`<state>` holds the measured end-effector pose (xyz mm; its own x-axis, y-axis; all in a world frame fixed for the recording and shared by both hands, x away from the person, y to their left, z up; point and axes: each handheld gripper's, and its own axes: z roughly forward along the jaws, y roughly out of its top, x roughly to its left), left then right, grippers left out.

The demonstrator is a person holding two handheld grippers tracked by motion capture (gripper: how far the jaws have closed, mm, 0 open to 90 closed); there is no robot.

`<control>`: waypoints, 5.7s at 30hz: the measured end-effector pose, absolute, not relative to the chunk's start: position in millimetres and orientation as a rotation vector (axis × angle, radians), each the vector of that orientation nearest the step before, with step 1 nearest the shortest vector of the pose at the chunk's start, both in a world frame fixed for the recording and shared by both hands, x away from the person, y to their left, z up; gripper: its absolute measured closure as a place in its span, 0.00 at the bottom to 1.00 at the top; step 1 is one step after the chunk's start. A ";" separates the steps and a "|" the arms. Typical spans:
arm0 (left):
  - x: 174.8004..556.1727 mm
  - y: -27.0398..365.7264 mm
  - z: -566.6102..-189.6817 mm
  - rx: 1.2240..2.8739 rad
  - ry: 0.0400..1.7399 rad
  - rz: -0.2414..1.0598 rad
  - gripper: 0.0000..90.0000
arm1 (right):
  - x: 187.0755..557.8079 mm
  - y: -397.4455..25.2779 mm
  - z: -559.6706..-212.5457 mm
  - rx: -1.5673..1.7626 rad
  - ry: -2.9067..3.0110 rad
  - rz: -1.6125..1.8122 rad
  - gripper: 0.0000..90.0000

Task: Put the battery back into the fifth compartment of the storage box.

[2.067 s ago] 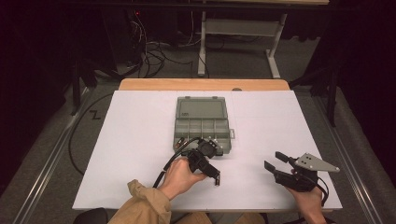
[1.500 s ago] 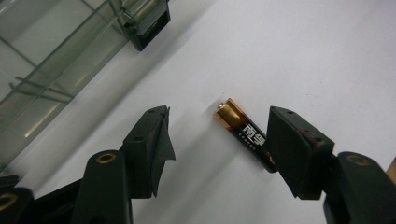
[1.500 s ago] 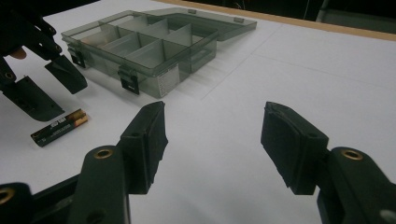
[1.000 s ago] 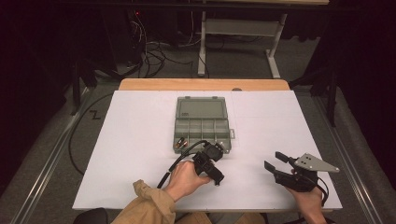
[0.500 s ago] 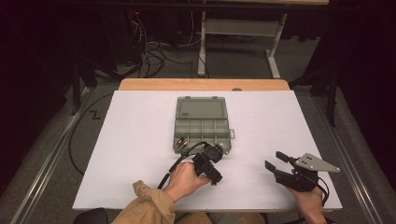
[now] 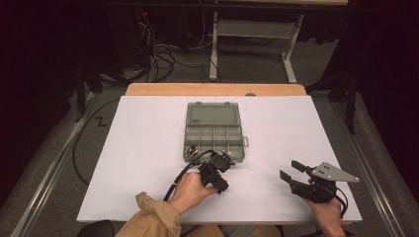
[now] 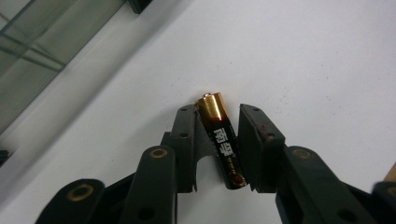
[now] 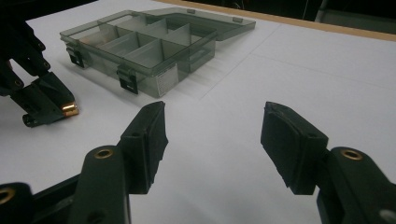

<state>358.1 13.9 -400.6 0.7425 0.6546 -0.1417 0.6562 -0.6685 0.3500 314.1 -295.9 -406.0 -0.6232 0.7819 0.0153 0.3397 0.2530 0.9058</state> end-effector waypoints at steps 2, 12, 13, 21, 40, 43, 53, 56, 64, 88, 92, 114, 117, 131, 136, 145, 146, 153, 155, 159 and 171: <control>357.5 14.3 -400.8 2.560 1.011 0.001 0.78 | 314.1 -295.8 -406.1 1.020 2.088 1.339 0.47; 356.6 14.8 -400.4 2.601 0.974 0.023 0.84 | 314.2 -296.0 -406.1 1.018 2.090 1.341 0.47; 356.6 14.7 -400.3 2.604 0.971 0.024 0.84 | 314.2 -295.9 -406.2 1.019 2.089 1.339 0.47; 357.5 18.5 -398.0 2.604 0.955 0.030 0.85 | 313.9 -295.7 -406.0 1.018 2.091 1.342 0.47; 359.3 27.4 -387.9 2.570 0.951 0.032 0.85 | 313.6 -295.7 -405.9 1.015 2.086 1.345 0.47; 359.9 29.4 -385.9 2.562 0.958 0.031 0.85 | 314.0 -295.9 -405.9 1.019 2.087 1.347 0.47; 365.2 39.0 -372.5 2.530 0.967 0.059 0.85 | 314.1 -295.5 -406.1 1.017 2.090 1.344 0.47; 367.3 43.3 -368.8 2.520 0.975 0.066 0.85 | 314.1 -295.6 -406.0 1.016 2.090 1.346 0.47; 375.6 50.1 -357.2 2.481 1.001 0.078 0.85 | 314.2 -295.5 -406.4 1.017 2.091 1.343 0.47; 395.7 69.0 -350.8 2.432 1.087 0.087 0.85 | 314.2 -295.6 -406.5 1.015 2.092 1.342 0.47; 398.0 71.0 -349.8 2.429 1.097 0.095 0.85 | 314.0 -295.6 -406.1 1.016 2.088 1.344 0.46; 415.1 88.5 -340.2 2.385 1.175 0.151 0.85 | 314.0 -295.3 -406.0 1.015 2.091 1.345 0.46; 417.4 90.2 -340.0 2.385 1.185 0.161 0.85 | 314.5 -295.4 -406.5 1.015 2.093 1.343 0.46; 430.1 97.3 -347.2 2.402 1.254 0.229 0.85 | 314.7 -295.6 -406.6 1.015 2.092 1.347 0.46; 435.7 99.9 -352.7 2.406 1.285 0.234 0.85 | 314.7 -295.1 -406.5 1.014 2.094 1.348 0.46; 444.1 99.5 -362.4 2.411 1.324 0.207 0.85 | 314.6 -295.2 -406.3 1.012 2.094 1.348 0.46; 444.5 98.8 -363.3 2.411 1.328 0.211 0.84 | 314.4 -295.1 -406.2 1.012 2.093 1.349 0.46; 448.1 97.9 -370.3 2.426 1.350 0.210 0.84 | 314.5 -295.5 -406.3 1.009 2.095 1.349 0.46; 448.6 98.4 -372.4 2.426 1.353 0.202 0.84 | 314.5 -295.3 -406.2 1.010 2.094 1.348 0.46; 448.4 99.0 -374.2 2.429 1.344 0.196 0.82 | 315.5 -296.3 -406.7 1.013 2.097 1.350 0.46; 438.6 102.2 -363.7 2.396 1.283 0.211 0.70 | 315.0 -296.4 -407.8 1.027 2.097 1.338 0.46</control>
<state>438.6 102.2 -363.7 0.5642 0.8235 -0.0596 0.7609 -0.4906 0.4248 315.0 -296.4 -407.8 -0.6237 0.7814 0.0215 0.3485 0.2534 0.9024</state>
